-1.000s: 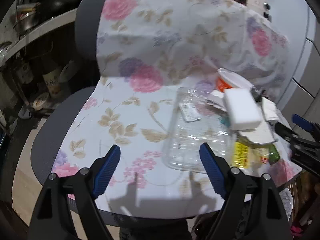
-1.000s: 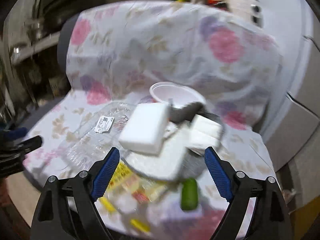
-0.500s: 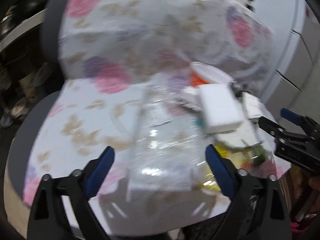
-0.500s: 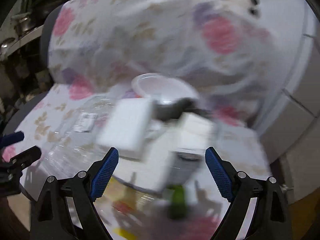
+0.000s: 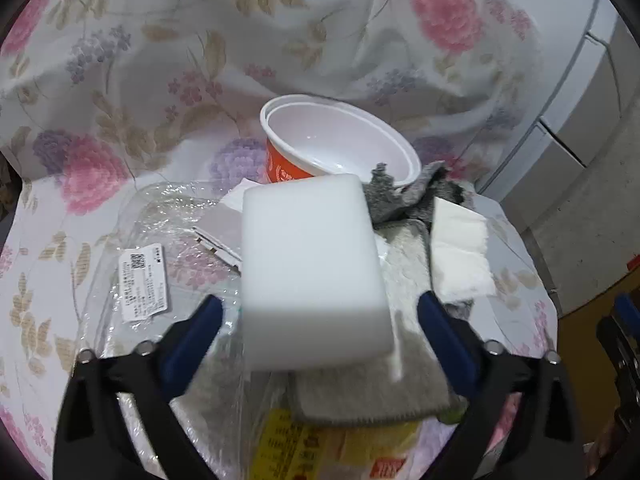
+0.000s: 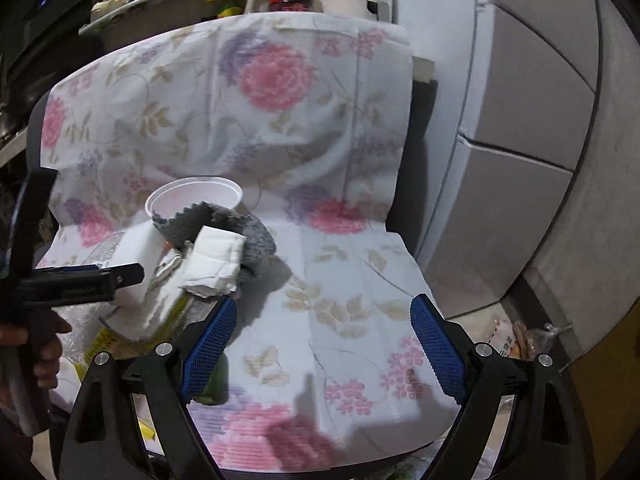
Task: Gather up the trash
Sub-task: 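Return the left tool to the chair and grasp the white foam block, then carry the foam block with the left tool and drop it into the bin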
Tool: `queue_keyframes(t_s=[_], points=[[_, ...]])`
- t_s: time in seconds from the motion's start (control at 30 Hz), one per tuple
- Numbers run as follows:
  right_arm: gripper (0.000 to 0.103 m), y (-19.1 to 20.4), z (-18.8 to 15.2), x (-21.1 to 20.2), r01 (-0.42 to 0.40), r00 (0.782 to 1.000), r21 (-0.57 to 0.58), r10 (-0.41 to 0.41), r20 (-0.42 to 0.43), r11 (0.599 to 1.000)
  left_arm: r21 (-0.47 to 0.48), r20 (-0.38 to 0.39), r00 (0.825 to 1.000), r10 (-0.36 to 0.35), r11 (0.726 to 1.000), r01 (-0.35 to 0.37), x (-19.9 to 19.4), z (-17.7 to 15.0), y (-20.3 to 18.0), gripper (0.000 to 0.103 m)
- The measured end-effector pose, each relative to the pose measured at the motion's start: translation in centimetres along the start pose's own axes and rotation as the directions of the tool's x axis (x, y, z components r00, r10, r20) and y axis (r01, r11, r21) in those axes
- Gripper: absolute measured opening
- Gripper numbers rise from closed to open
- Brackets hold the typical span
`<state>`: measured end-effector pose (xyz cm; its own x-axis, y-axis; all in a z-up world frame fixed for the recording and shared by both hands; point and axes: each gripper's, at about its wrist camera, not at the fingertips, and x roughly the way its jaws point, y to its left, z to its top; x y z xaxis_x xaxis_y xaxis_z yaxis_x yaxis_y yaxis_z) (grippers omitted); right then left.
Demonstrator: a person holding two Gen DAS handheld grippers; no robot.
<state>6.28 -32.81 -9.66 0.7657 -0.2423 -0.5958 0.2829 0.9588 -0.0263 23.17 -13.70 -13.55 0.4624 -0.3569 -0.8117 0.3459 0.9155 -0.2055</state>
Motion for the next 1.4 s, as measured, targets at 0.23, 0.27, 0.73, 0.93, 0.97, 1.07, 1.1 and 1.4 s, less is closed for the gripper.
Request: queue_keyframes(t_s=[0.23, 0.27, 0.73, 0.93, 0.97, 1.07, 1.1, 1.4], points=[[0.088, 1.0, -0.1, 0.6, -0.097, 0.995, 0.005, 0.097, -0.003, 0.995, 0.023, 0.144, 0.989, 0.03, 0.999, -0.034, -5.1, -1.1, 1.4, 0.061], [0.088, 1.6, 0.0, 1.1, -0.123, 0.992, -0.006, 0.123, -0.003, 0.992, 0.017, 0.162, 0.986, 0.039, 0.999, -0.042, -6.0, -1.3, 1.6, 0.061], [0.06, 10.6, -1.9, 5.2, -0.342, 0.928, -0.103, 0.319, -0.194, 0.934, -0.072, 0.136, 0.978, 0.158, 0.986, -0.149, -9.5, -5.5, 8.5, 0.063], [0.033, 10.9, -3.3, 4.3, -0.38, 0.911, -0.057, 0.362, -0.199, 0.923, -0.08, 0.129, 0.983, 0.133, 0.989, -0.124, -9.7, -6.6, 9.0, 0.063], [0.033, 11.0, -3.3, 4.4, -0.386, 0.907, -0.05, 0.369, -0.204, 0.921, -0.081, 0.129, 0.983, 0.131, 0.989, -0.121, -9.7, -6.7, 9.1, 0.063], [0.033, 11.4, -3.1, 5.2, -0.393, 0.898, -0.023, 0.379, -0.223, 0.919, -0.086, 0.129, 0.984, 0.123, 0.99, -0.113, -9.9, -7.1, 9.3, 0.063], [0.033, 11.5, -3.1, 5.3, -0.389, 0.9, -0.022, 0.375, -0.223, 0.921, -0.087, 0.129, 0.984, 0.123, 0.99, -0.113, -9.9, -7.2, 9.4, 0.064], [0.004, 12.6, 0.6, 5.7, -0.364, 0.923, -0.013, 0.359, -0.139, 0.931, -0.081, 0.144, 0.981, 0.131, 0.989, -0.12, -10.9, -7.6, 9.2, 0.064]])
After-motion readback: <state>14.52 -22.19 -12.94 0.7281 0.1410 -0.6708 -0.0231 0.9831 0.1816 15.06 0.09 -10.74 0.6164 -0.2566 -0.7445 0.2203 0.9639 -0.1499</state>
